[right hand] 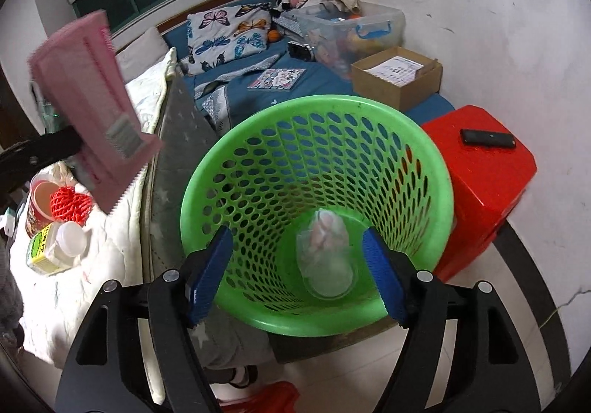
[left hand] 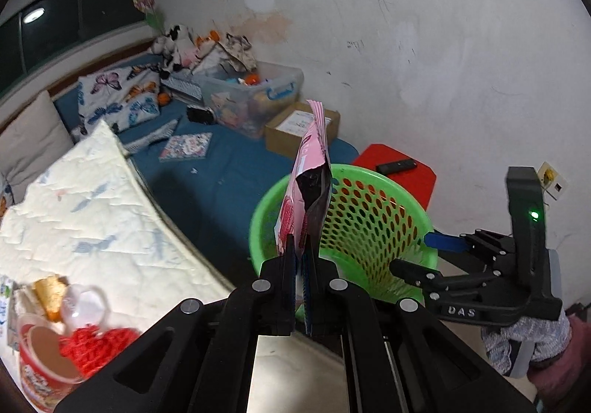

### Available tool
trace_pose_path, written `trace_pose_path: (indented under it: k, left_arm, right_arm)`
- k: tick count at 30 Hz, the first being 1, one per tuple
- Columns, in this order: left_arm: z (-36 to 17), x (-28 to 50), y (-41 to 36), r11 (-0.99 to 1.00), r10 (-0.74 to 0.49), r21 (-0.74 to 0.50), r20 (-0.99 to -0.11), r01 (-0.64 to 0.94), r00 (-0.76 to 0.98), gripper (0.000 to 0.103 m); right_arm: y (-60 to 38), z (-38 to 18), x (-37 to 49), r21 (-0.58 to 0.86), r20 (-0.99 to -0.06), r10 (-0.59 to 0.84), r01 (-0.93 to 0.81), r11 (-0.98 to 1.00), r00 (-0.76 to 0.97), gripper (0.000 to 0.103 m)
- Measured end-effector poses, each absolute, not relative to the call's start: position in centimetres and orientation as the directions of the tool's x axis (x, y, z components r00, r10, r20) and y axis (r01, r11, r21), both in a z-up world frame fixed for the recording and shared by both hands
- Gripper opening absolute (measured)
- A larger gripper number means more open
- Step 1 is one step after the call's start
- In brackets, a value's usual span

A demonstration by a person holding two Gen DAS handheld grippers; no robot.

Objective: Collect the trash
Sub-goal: 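Carry cup and packet to the green basket and release both into it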

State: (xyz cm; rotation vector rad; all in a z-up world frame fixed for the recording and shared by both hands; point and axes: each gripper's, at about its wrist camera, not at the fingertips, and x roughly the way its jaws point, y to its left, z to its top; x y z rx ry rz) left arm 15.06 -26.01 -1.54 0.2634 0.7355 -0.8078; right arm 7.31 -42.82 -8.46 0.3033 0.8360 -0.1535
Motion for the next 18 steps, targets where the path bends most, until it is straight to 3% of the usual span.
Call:
trace_pose_path:
  k: [10, 18]
  left_arm:
    - [-4.2, 15.9, -29.7, 0.648, -0.551, -0.085, -0.738, 0.757, 0.389, 0.006]
    - [-5.4, 15.6, -30.6, 0.635, -0.551, -0.093, -0.751, 0.767, 0.365, 0.026]
  right_arm:
    - [-43.8, -7.8, 4.8, 0.238, -0.725, -0.023, 0.282, 0.929, 0.688, 0.076]
    - [-44.2, -7.8, 3.6, 0.249, -0.725, -0.024, 0.294, 0.923, 0.689, 0.077]
